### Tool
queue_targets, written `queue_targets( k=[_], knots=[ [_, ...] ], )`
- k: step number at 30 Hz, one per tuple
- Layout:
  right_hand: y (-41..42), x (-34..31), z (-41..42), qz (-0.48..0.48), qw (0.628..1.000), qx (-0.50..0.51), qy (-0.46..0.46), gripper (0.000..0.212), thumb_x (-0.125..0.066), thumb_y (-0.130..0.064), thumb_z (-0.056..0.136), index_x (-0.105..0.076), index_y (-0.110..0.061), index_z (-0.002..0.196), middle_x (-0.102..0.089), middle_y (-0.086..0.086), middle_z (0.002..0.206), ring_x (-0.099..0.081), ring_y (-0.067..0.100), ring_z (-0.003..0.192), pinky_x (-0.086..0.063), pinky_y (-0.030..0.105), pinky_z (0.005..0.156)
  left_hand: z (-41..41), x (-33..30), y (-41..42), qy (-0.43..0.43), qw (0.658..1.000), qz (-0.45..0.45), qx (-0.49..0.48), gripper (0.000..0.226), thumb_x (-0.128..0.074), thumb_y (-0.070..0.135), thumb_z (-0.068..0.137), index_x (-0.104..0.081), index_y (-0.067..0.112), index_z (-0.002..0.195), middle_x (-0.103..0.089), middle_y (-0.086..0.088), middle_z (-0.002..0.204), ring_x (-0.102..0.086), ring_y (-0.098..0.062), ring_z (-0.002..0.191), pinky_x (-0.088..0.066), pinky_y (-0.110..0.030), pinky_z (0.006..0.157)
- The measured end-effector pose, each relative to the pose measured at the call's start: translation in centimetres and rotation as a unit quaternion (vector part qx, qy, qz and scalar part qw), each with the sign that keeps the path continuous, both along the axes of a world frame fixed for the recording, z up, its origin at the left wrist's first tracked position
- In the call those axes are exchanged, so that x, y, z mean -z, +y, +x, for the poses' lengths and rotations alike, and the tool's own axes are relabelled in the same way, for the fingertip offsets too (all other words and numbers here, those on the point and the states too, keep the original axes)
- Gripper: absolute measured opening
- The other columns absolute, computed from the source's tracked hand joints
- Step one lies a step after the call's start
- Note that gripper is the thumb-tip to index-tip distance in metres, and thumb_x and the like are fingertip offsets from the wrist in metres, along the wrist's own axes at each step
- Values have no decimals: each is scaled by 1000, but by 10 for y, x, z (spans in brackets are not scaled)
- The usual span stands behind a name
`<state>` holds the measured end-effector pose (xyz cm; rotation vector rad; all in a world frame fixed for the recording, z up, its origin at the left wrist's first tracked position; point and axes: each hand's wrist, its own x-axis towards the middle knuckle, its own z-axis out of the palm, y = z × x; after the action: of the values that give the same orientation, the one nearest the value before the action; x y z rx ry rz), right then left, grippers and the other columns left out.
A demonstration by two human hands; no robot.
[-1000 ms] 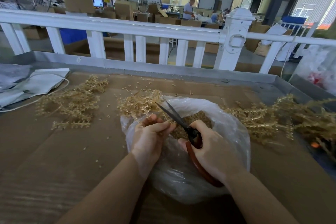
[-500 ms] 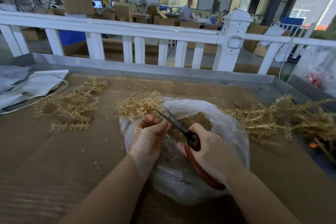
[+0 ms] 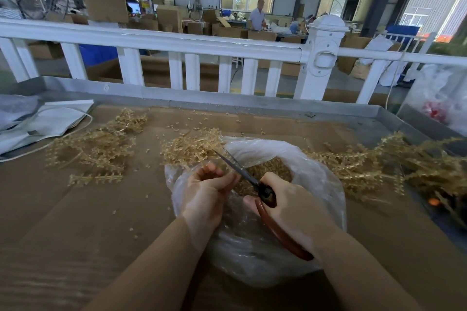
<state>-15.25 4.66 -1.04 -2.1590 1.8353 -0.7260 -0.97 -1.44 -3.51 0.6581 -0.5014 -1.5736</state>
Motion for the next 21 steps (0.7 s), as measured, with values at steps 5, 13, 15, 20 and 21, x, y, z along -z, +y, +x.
queue_targets(
  k=[5, 13, 15, 20, 21],
  knots=[
    [-1, -1, -2, 0, 1000, 0, 5, 32, -53, -60, 85, -48, -28, 85, -56, -8, 67, -54, 4, 64, -40, 20, 58, -1, -1, 1, -18, 1000, -4, -3, 35, -47, -28, 76, -46, 7, 68, -50, -6, 64, -60, -18, 59, -58, -25, 60],
    [-3, 1, -5, -8, 1000, -5, 7, 32, -56, -60, 83, -48, -29, 78, -53, -9, 62, -51, 4, 58, -33, 17, 53, 0, -1, 2, -33, 999, 3, -3, 35, -47, -27, 77, -46, 7, 71, -50, -6, 66, -60, -18, 61, -59, -28, 63],
    [-3, 3, -5, -10, 1000, -3, 10, 32, -56, -60, 83, -46, -32, 75, -52, -10, 61, -51, 3, 56, -32, 15, 51, -1, -2, 2, -31, 999, 5, -2, 35, -47, -28, 77, -46, 7, 71, -50, -7, 66, -60, -18, 63, -59, -28, 64],
    [-1, 5, -2, -13, 1000, 8, 0, 33, -55, -61, 84, -45, -32, 72, -49, -12, 58, -49, -2, 53, -38, 6, 58, 0, -4, 3, -25, 1000, 12, 13, 33, -47, -27, 78, -48, 6, 73, -51, -7, 67, -61, -17, 61, -60, -28, 65],
    [-1, 4, -2, -15, 1000, 8, -3, 33, -55, -61, 84, -44, -32, 71, -49, -12, 57, -48, -2, 53, -38, 6, 59, 1, -4, 2, -22, 999, 15, 20, 32, -48, -26, 78, -48, 6, 74, -53, -8, 69, -63, -18, 62, -60, -29, 66]
  ],
)
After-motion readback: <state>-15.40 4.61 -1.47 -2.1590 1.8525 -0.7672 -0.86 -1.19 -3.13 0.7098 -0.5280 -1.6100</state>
